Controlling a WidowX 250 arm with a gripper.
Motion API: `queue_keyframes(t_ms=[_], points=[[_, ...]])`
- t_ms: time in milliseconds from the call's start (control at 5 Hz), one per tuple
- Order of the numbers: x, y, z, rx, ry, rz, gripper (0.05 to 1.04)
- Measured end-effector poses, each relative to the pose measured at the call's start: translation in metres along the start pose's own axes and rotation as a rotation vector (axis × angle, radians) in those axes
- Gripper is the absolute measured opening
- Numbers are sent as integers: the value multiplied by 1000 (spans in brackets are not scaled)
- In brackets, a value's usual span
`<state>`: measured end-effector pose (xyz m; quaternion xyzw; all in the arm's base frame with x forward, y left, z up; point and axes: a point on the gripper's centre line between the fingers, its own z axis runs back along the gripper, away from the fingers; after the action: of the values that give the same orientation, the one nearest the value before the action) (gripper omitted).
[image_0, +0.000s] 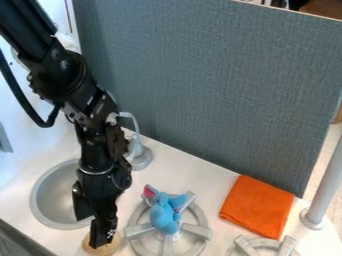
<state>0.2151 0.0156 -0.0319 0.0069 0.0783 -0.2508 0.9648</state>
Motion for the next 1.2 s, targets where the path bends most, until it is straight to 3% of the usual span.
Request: queue_keyframes(t_ms=[200, 400, 600, 800, 1200], points=[[-1, -1, -4, -7, 14, -4, 1001], [5, 7, -8, 59, -36, 59, 1001], [6, 20, -13, 132, -40, 114, 1001], [10, 35, -25, 181, 13, 137, 1001], [-1, 47, -41, 196, 82, 118, 1001]])
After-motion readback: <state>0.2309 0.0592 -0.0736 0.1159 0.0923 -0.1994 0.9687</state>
